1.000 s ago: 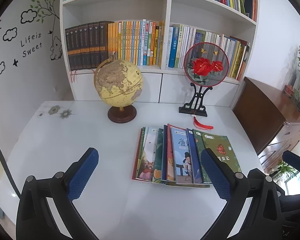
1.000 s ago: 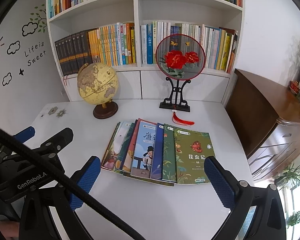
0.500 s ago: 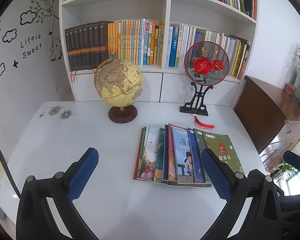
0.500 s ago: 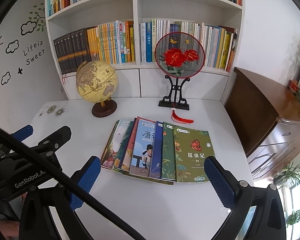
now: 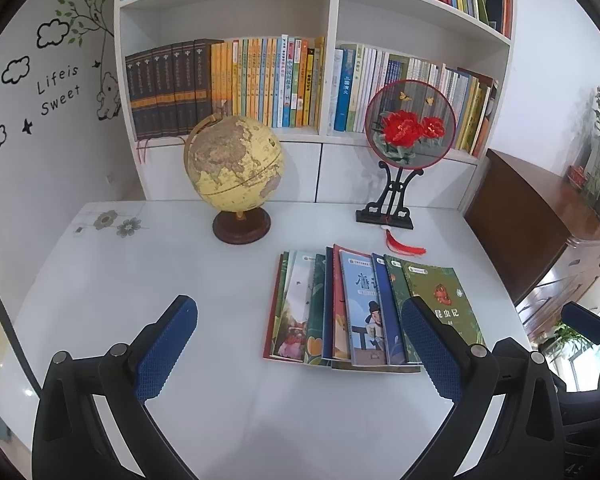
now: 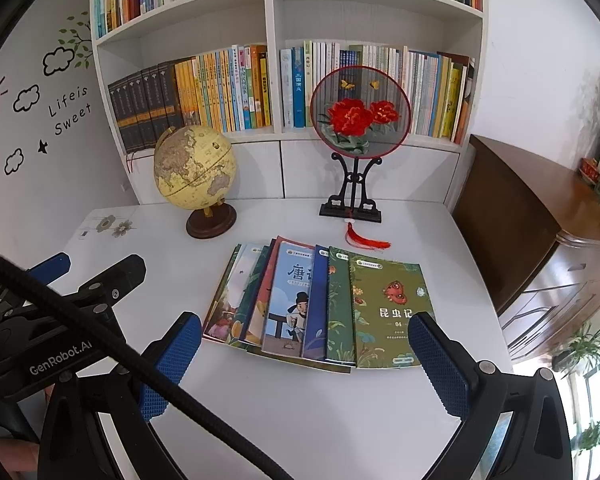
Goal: Organize books
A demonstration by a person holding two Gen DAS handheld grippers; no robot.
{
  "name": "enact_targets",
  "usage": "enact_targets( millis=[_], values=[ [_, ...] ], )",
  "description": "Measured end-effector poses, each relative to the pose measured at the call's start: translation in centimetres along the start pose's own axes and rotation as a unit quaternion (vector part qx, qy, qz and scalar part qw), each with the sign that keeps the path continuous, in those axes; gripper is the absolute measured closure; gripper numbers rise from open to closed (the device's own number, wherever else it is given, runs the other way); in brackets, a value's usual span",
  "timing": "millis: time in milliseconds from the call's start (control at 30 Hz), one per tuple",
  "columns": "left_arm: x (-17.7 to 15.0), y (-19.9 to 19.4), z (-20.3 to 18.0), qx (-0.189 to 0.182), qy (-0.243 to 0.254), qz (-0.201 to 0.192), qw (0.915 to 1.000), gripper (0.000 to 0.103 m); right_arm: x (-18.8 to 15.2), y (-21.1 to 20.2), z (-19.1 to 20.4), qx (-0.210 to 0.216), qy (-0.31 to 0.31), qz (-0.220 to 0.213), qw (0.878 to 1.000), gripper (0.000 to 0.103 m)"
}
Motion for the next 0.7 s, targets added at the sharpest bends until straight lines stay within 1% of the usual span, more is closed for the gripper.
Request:
enact_targets(
  millis=[433, 500, 567, 700],
  values=[
    [0.0, 0.2, 0.1, 0.0, 0.007, 0.003, 1.0, 0.001, -0.2, 0.2, 0.0, 0.002, 0.006, 0.005, 1.0, 0.0],
    [0.0, 0.3, 0.2, -0.002, 0.011, 0.001, 0.9999, 0.001, -0.2, 0.2, 0.0, 0.001, 0.005, 0.003, 1.0, 0.0],
    [-0.1, 0.3, 0.2, -0.005, 0.017, -0.001, 0.9998, 0.001, -0.4, 0.2, 0.2, 0.01, -0.002, -0.001, 1.0, 0.0],
    [-0.1, 0.4, 0.4, -0.02, 0.03, -0.001, 0.9993, 0.001, -0.8, 0.1, 0.9, 0.018, -0.012, -0.008, 1.0, 0.0]
  ],
)
Point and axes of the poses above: each gripper's, at about its wrist camera, not at the fingertips, and y roughly the way its jaws point, z to its left, x to its top, the point moved 2 cm from there along y, roughly the way its jaws point, and after that the axes turned 7 degrees about z, right-handed, at the moved point
